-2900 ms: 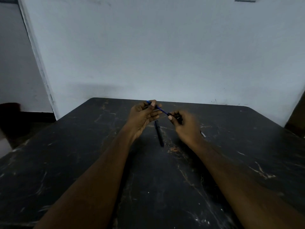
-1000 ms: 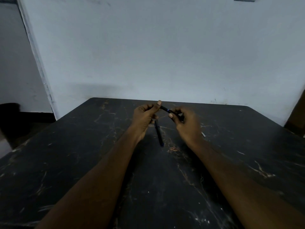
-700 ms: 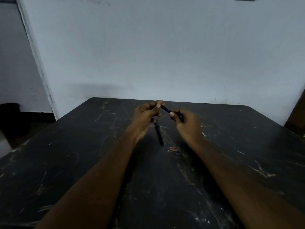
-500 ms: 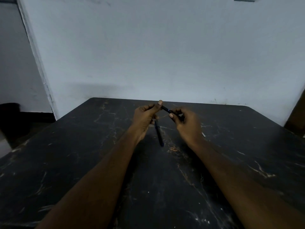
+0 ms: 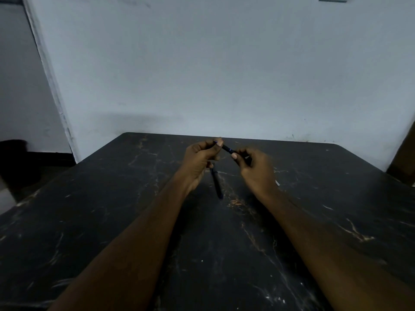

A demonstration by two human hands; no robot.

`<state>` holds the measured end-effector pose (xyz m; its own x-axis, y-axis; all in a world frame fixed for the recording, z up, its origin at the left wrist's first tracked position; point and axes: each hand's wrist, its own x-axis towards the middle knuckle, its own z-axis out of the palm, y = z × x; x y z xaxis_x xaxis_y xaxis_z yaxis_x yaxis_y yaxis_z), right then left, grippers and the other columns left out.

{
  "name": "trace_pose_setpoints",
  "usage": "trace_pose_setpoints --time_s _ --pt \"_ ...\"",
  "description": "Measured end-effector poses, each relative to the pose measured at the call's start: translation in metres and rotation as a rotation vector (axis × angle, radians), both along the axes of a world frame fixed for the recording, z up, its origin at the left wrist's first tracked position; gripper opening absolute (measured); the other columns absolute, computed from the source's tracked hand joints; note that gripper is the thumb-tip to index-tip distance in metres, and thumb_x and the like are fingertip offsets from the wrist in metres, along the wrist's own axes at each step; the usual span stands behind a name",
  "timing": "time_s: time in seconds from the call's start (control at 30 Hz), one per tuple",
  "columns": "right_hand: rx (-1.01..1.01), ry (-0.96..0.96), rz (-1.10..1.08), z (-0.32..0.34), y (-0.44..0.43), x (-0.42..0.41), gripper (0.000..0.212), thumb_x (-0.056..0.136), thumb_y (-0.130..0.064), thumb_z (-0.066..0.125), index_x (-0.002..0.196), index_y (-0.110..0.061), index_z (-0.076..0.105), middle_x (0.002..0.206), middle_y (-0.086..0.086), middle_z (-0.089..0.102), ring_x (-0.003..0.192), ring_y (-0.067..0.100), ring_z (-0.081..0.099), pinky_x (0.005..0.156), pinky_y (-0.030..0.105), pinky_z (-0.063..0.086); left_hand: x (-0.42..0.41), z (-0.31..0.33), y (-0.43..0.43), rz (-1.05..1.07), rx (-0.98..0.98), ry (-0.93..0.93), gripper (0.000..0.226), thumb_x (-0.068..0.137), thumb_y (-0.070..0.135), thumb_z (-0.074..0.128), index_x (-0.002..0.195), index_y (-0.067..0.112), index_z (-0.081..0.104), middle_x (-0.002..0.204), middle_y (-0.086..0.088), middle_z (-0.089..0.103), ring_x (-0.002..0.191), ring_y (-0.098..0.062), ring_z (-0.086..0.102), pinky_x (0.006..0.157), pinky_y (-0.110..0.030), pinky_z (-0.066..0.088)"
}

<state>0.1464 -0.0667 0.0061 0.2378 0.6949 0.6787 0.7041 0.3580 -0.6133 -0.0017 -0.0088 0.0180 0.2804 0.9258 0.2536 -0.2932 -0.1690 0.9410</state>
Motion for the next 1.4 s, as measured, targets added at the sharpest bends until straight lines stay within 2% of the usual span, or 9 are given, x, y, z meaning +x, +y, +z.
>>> trace_pose_setpoints --time_s 0.2,0.33,0.43,0.5,0.7,0.8,0.93,1.27,1.4 --pt "0.017 -0.032 -0.024 -0.001 0.0022 0.0014 0.015 0.088 -0.023 0.069 0.097 -0.011 0.072 0.09 0.001 0.069 0.084 0.015 0.06 0.069 0.031 0.046 0.0042 -0.0061 0.0045 0.133 0.013 0.049 0.037 0.08 0.038 0.077 0.09 0.002 0.072 0.062 -0.002 0.058 0.053 -0.011 0.051 0.051 -0.027 0.038" --pt "-0.005 0.007 0.003 -0.0009 -0.0009 0.0006 0.012 0.091 -0.023 0.066 0.089 -0.013 0.072 0.076 -0.007 0.062 0.067 0.001 0.053 0.059 0.02 0.037 0.0047 -0.0073 0.0043 0.102 0.052 0.039 0.015 0.086 0.027 0.072 0.084 0.013 0.074 0.057 0.003 0.053 0.051 -0.008 0.044 0.052 -0.027 0.033" --pt "-0.019 0.008 -0.003 -0.0002 -0.0019 0.0005 0.014 0.092 -0.023 0.065 0.086 -0.012 0.071 0.071 -0.009 0.059 0.062 0.0 0.051 0.055 0.014 0.033 0.0059 -0.0048 0.0017 0.033 0.038 -0.019 0.009 0.09 0.015 0.066 0.089 0.018 0.074 0.08 -0.002 0.063 0.056 -0.005 0.048 0.054 -0.024 0.032" --pt "-0.003 0.013 -0.007 0.0001 -0.0018 -0.0002 0.013 0.092 -0.022 0.066 0.09 -0.01 0.071 0.076 -0.004 0.062 0.067 0.008 0.054 0.058 0.021 0.038 0.0063 -0.0028 0.0003 -0.016 0.012 -0.043 0.012 0.092 0.011 0.063 0.095 0.017 0.073 0.092 0.002 0.069 0.06 -0.005 0.055 0.054 -0.022 0.033" --pt "0.027 -0.015 -0.014 0.001 -0.0012 -0.0012 0.014 0.088 -0.02 0.07 0.097 -0.009 0.071 0.091 0.005 0.07 0.082 0.015 0.059 0.07 0.033 0.047 0.005 -0.0009 -0.002 0.07 -0.05 -0.037 0.025 0.082 0.033 0.075 0.089 0.009 0.074 0.078 -0.002 0.065 0.058 -0.011 0.055 0.054 -0.026 0.038" --pt "0.031 -0.016 -0.008 0.0018 -0.0026 -0.0022 0.013 0.087 -0.019 0.071 0.095 -0.01 0.072 0.085 -0.003 0.065 0.077 0.009 0.057 0.065 0.024 0.042 0.0054 -0.0052 0.0012 0.129 -0.006 0.006 0.02 0.082 0.032 0.075 0.077 0.013 0.074 0.065 -0.003 0.059 0.056 -0.012 0.048 0.052 -0.027 0.036" --pt "-0.03 0.012 -0.002 0.0024 -0.0038 -0.0026 0.008 0.091 -0.02 0.066 0.088 -0.014 0.071 0.077 -0.007 0.062 0.066 -0.005 0.051 0.056 0.009 0.032 0.0046 -0.0066 0.0032 0.101 0.027 0.011 0.029 0.086 0.027 0.071 0.092 -0.002 0.072 0.056 0.003 0.051 0.052 -0.007 0.043 0.052 -0.024 0.035" --pt "0.011 -0.007 0.002 0.0018 -0.0002 -0.0042 0.012 0.09 -0.022 0.068 0.093 -0.011 0.071 0.081 -0.002 0.065 0.073 0.01 0.057 0.061 0.023 0.038 0.003 -0.0017 -0.0026 0.075 0.016 -0.033 0.022 0.086 0.029 0.071 0.098 0.011 0.075 0.081 -0.002 0.067 0.057 -0.003 0.055 0.052 -0.019 0.039" --pt "0.026 -0.049 -0.022 -0.0014 0.0027 -0.0019 0.014 0.087 -0.022 0.071 0.094 -0.011 0.072 0.088 0.001 0.069 0.082 0.015 0.059 0.066 0.027 0.039 0.0023 -0.0033 -0.0016 0.101 0.025 -0.018 0.02 0.085 0.031 0.072 0.092 0.013 0.077 0.071 -0.003 0.063 0.058 -0.006 0.051 0.054 -0.021 0.039"
